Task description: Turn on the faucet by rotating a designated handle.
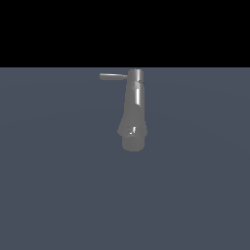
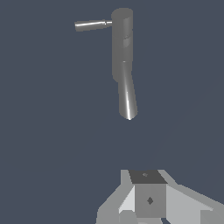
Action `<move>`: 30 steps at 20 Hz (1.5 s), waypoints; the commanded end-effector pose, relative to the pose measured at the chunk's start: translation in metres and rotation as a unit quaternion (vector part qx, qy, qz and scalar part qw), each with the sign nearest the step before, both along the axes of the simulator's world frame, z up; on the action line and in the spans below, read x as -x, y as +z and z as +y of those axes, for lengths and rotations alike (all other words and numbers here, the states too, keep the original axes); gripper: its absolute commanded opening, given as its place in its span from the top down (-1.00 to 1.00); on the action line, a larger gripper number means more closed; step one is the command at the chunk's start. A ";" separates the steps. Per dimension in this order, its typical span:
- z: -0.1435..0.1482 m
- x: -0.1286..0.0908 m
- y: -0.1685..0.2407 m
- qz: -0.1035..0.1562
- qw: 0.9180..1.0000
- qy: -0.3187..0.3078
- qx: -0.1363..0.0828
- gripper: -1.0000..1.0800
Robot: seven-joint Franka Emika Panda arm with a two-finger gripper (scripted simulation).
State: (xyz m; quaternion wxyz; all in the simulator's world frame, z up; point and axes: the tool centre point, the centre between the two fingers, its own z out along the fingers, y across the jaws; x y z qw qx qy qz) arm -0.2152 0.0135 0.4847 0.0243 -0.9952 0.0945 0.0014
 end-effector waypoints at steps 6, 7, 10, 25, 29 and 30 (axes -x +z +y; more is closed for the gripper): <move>0.004 -0.047 -0.007 0.011 0.996 -0.087 -0.016 1.00; 0.005 -0.053 -0.009 0.013 0.995 -0.100 -0.018 1.00; 0.007 -0.073 -0.014 0.019 0.990 -0.138 -0.022 1.00; 0.018 -0.172 -0.062 0.046 0.943 -0.328 -0.029 1.00; 0.021 -0.197 -0.080 0.052 0.924 -0.377 -0.026 1.00; 0.022 -0.203 -0.084 0.054 0.919 -0.389 -0.025 1.00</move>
